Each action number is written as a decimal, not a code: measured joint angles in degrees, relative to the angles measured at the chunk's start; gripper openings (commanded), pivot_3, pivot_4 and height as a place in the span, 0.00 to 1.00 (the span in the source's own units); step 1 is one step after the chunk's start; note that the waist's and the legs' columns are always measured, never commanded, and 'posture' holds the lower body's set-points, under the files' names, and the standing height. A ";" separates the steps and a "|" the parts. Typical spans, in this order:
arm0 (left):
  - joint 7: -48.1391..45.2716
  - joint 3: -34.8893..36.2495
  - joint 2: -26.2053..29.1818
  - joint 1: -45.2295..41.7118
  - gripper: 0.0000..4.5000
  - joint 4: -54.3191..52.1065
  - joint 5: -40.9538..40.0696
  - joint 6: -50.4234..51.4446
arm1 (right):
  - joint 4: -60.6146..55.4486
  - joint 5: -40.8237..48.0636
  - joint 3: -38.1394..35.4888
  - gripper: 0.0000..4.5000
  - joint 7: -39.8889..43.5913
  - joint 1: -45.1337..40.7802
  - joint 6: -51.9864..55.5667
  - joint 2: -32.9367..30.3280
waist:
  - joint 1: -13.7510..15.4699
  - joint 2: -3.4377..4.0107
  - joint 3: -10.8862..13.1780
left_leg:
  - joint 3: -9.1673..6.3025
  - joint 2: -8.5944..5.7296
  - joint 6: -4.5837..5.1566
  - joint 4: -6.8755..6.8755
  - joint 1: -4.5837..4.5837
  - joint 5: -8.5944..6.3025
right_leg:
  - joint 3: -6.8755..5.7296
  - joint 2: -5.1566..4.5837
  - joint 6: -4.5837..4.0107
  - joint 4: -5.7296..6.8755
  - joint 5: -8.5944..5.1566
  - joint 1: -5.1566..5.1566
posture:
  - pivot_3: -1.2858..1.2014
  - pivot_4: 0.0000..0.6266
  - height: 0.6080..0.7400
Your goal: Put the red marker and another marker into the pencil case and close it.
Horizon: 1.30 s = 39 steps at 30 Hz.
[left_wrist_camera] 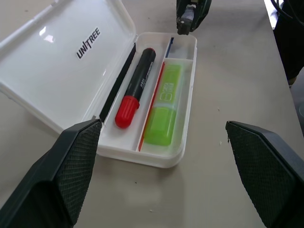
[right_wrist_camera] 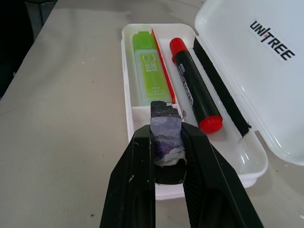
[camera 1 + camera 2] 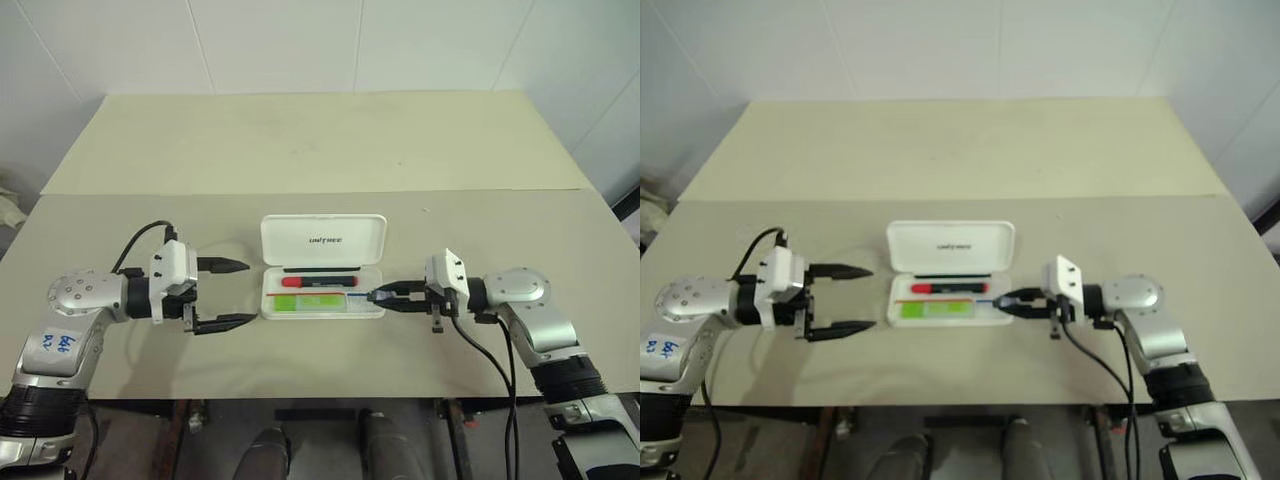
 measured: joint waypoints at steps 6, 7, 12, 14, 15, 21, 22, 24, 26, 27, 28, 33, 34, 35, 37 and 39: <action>1.07 0.27 0.07 0.04 1.00 -1.98 -0.03 0.01 | 2.24 -0.58 1.12 0.09 0.48 -0.72 -1.04 1.55 | -0.13 0.00 0.00 | 0.01 0.00 0.00 0.00 0.03 0.00 | 0.00 0.00 0.00 0.03 0.00 0.00 | 0.52 0.24 1.00; 1.24 0.45 0.07 0.06 1.00 -2.05 -0.04 0.03 | 2.77 -0.74 1.11 0.09 0.48 -1.13 -1.31 1.66 | -0.24 0.00 0.00 | 0.02 0.00 0.00 0.00 0.04 0.00 | 0.01 0.01 0.00 0.04 0.00 -0.01 | 0.52 0.24 1.00; 1.77 1.08 0.06 1.30 1.00 -2.47 -0.06 0.36 | 4.88 -1.57 1.12 0.09 0.46 -2.18 -2.99 3.06 | -0.31 0.00 0.00 | 0.01 0.02 0.00 -0.01 0.04 0.00 | 0.00 0.02 -0.01 0.05 0.00 -0.01 | 0.52 0.24 1.00; 2.06 1.09 0.06 1.30 1.00 -2.60 -0.06 0.40 | 5.63 -1.74 1.15 0.17 0.46 -2.24 -3.56 3.57 | -0.20 0.00 0.00 | 0.01 0.00 0.00 0.00 0.04 0.00 | 0.01 0.00 -0.01 0.05 0.00 0.00 | 0.52 0.24 1.00; 2.24 1.08 0.05 1.30 1.00 -2.75 -0.06 0.42 | 5.68 -1.79 1.16 0.25 0.46 -2.24 -3.65 3.61 | -0.18 0.00 0.00 | 0.01 0.00 0.00 0.00 0.04 0.00 | 0.01 0.00 -0.01 0.05 0.00 0.00 | 0.52 0.24 1.00; 2.59 1.09 0.04 1.31 1.00 -3.76 -0.08 0.46 | 5.68 -1.79 1.16 0.72 0.47 -2.46 -3.77 3.71 | -0.15 0.00 0.00 | 0.01 0.01 0.00 -0.01 0.04 0.00 | 0.00 0.01 -0.01 0.05 0.00 0.00 | 0.52 0.24 1.00; 2.65 1.09 0.04 1.31 1.00 -3.76 -0.08 0.47 | 5.70 -1.81 1.16 0.80 0.47 -2.49 -3.85 3.71 | -0.18 0.00 0.00 | 0.01 0.01 0.00 0.00 0.05 0.00 | 0.01 0.01 -0.01 0.05 0.00 0.00 | 0.52 0.24 1.00; 2.87 1.08 0.04 1.31 1.00 -3.77 -0.08 0.47 | 5.90 -2.15 1.15 0.97 0.47 -2.57 -4.28 3.71 | -0.29 0.00 0.00 | 0.02 0.01 0.00 -0.01 0.05 0.00 | 0.01 0.02 -0.01 0.06 0.00 0.00 | 0.52 0.24 1.00; 2.97 1.08 0.04 1.31 1.00 -3.76 -0.08 0.48 | 6.11 -2.25 1.15 0.99 0.38 -2.66 -4.74 3.71 | -0.28 0.00 0.00 | 0.01 0.01 0.00 -0.01 0.06 0.00 | 0.01 0.02 -0.01 0.07 0.00 -0.01 | 0.52 0.24 1.00; 3.00 1.08 0.01 1.30 1.00 -3.76 -0.08 0.49 | 6.09 -2.22 1.06 0.99 0.10 -2.69 -4.78 3.71 | -0.27 0.00 0.00 | 0.01 0.01 0.00 0.00 0.05 0.00 | 0.01 0.02 -0.01 0.07 0.00 0.00 | 0.52 0.24 1.00; 3.06 1.08 -0.10 1.31 1.00 -3.77 -0.09 0.50 | 5.97 -2.13 0.79 0.99 -0.56 -2.72 -4.62 3.70 | -0.25 0.00 0.00 | 0.01 0.01 0.00 0.00 0.05 0.00 | 0.01 0.01 -0.01 0.07 0.00 0.00 | 0.52 0.24 1.00; 3.70 1.08 -1.02 1.38 1.00 -3.85 -0.48 1.10 | 1.47 1.02 -4.76 0.99 -5.57 -1.83 -0.68 2.75 | -0.04 0.00 0.00 | -0.01 0.01 0.00 -0.02 0.04 0.00 | 0.01 0.01 -0.02 0.05 -0.01 0.00 | 0.52 0.24 1.00; 3.77 1.08 -1.19 1.47 1.00 -3.86 -0.79 1.21 | 0.61 1.86 -6.18 0.99 -6.72 -1.23 0.49 2.56 | -0.03 0.00 0.00 | -0.01 0.01 0.00 -0.02 0.03 0.00 | 0.01 0.01 -0.02 0.04 -0.01 0.00 | 0.52 0.24 1.00; 3.88 1.06 -1.36 1.51 1.00 -3.89 -0.96 1.30 | 0.46 2.32 -7.28 0.99 -7.75 -0.67 1.29 2.32 | -0.03 0.00 0.00 | 0.00 0.00 0.00 -0.01 0.03 0.00 | 0.01 0.00 -0.02 0.04 0.00 0.00 | 0.52 0.24 1.00; 4.21 1.09 -1.64 1.64 1.00 -3.98 -1.08 1.36 | 0.33 2.37 -9.71 0.99 -9.49 2.52 1.46 0.31 | 0.31 0.00 0.00 | -0.01 -0.02 0.00 -0.01 0.00 0.00 | -0.01 -0.02 -0.02 0.02 -0.01 0.01 | 0.52 0.24 1.00; 4.30 1.25 -1.64 1.99 1.00 -3.88 -1.08 1.56 | 0.41 2.36 -12.33 0.99 -10.69 5.62 1.64 -1.93 | 0.34 0.01 0.00 | 0.02 -0.05 0.01 0.00 -0.02 -0.01 | 0.00 -0.04 -0.01 0.00 -0.01 0.00 | 0.52 0.24 1.00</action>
